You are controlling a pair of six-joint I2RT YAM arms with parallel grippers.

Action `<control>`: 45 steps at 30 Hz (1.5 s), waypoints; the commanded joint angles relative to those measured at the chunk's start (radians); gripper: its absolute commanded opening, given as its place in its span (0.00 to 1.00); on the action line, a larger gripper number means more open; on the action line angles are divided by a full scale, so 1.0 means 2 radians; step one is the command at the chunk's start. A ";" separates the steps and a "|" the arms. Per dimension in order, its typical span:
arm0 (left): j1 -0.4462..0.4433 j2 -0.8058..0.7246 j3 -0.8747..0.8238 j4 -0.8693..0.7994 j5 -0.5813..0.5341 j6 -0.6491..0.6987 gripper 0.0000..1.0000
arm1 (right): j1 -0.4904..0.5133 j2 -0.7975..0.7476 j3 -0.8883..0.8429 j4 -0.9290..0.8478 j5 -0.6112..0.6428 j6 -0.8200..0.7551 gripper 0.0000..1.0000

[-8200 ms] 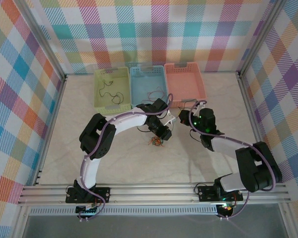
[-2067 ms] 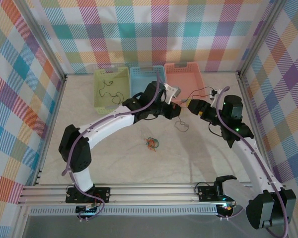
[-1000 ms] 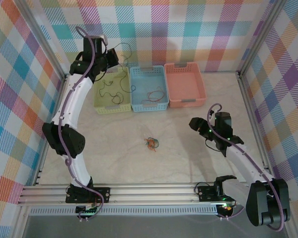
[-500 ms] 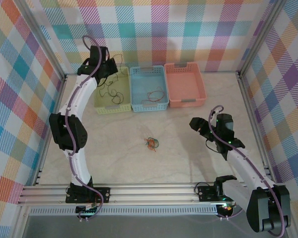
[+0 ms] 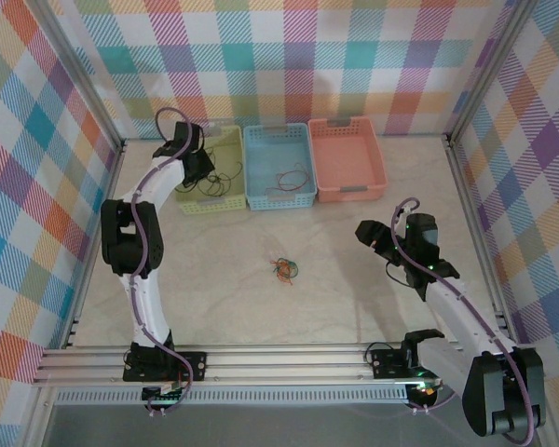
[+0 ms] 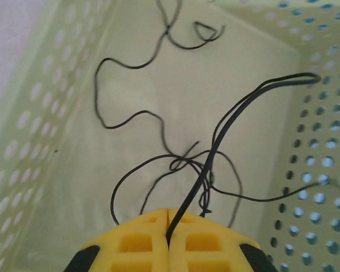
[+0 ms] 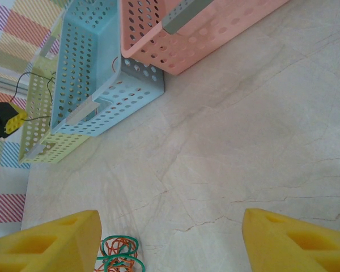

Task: Untangle the cables

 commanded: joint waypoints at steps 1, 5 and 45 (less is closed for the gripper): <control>0.004 -0.021 -0.004 0.005 -0.006 -0.023 0.00 | 0.003 -0.008 -0.006 0.016 -0.008 0.002 0.67; 0.003 -0.027 -0.021 0.009 0.008 -0.021 0.15 | 0.003 -0.007 -0.006 0.016 -0.009 0.001 0.67; -0.203 -0.295 -0.422 0.331 0.223 -0.041 0.56 | 0.047 -0.037 -0.009 0.104 0.009 -0.069 0.59</control>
